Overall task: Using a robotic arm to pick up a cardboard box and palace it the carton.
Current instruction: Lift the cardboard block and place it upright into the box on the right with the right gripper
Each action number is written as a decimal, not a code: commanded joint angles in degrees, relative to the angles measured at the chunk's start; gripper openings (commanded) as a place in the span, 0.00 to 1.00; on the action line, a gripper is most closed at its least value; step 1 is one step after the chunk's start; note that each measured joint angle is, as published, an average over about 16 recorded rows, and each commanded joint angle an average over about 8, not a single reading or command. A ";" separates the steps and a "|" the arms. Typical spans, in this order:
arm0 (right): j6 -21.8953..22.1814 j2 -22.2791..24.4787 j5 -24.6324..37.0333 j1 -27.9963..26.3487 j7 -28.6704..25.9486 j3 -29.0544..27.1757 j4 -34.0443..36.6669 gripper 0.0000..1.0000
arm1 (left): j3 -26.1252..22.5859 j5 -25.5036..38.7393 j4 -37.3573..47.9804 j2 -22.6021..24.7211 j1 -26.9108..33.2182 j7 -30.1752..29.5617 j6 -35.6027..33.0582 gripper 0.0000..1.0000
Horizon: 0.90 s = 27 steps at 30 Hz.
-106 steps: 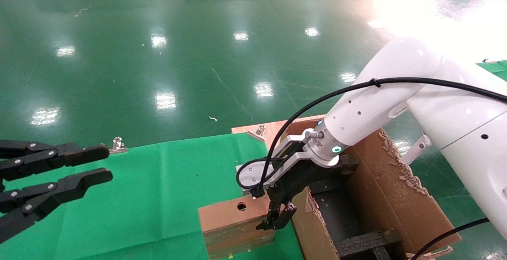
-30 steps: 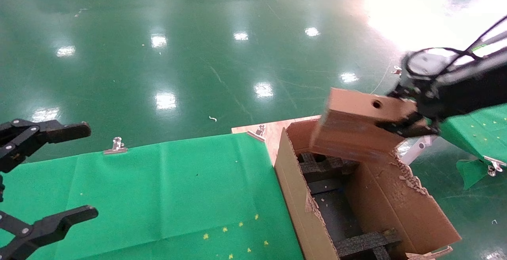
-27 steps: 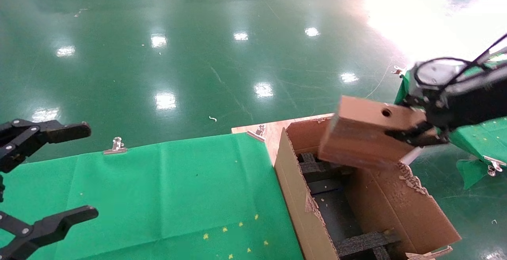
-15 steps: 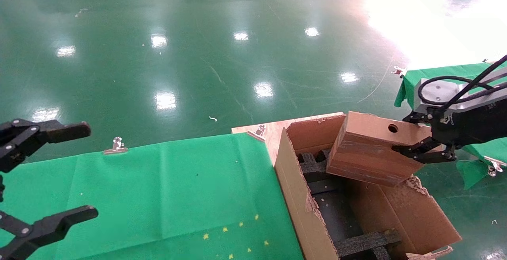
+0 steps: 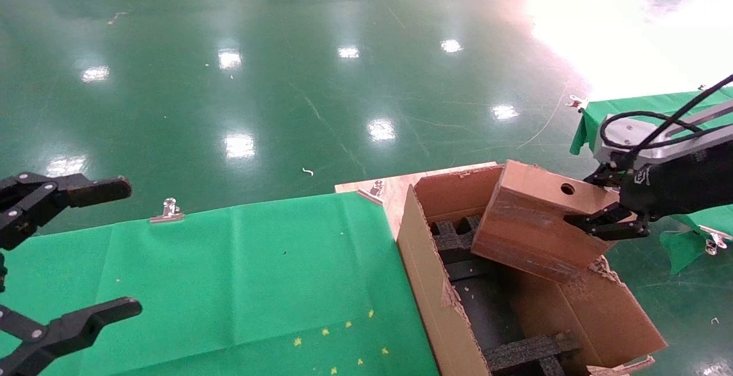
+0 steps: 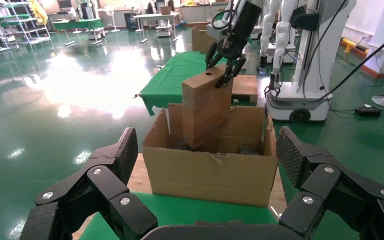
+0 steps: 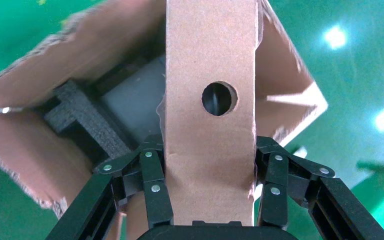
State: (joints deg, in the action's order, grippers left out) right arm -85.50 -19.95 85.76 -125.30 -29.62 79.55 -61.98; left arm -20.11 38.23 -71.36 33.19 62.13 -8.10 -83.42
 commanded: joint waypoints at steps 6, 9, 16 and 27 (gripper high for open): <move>5.57 2.57 0.92 3.29 -15.24 1.21 -2.25 0.00 | 0.00 0.00 0.00 0.00 0.00 0.00 0.00 1.00; 8.07 4.21 1.39 4.57 -23.05 1.67 -5.07 0.00 | 0.00 0.00 0.00 0.00 0.00 0.00 0.00 1.00; 12.19 7.31 3.63 7.00 -38.94 3.02 -12.28 0.00 | 0.00 0.00 0.00 0.00 0.00 0.00 0.00 1.00; 13.83 8.23 4.21 8.42 -46.02 3.94 -15.13 0.00 | 0.00 0.00 0.02 -0.01 -0.01 0.01 0.02 1.00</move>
State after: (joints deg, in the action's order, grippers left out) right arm -71.81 -11.88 90.02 -116.89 -75.48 83.49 -76.74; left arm -20.11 38.23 -71.34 33.18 62.12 -8.10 -83.40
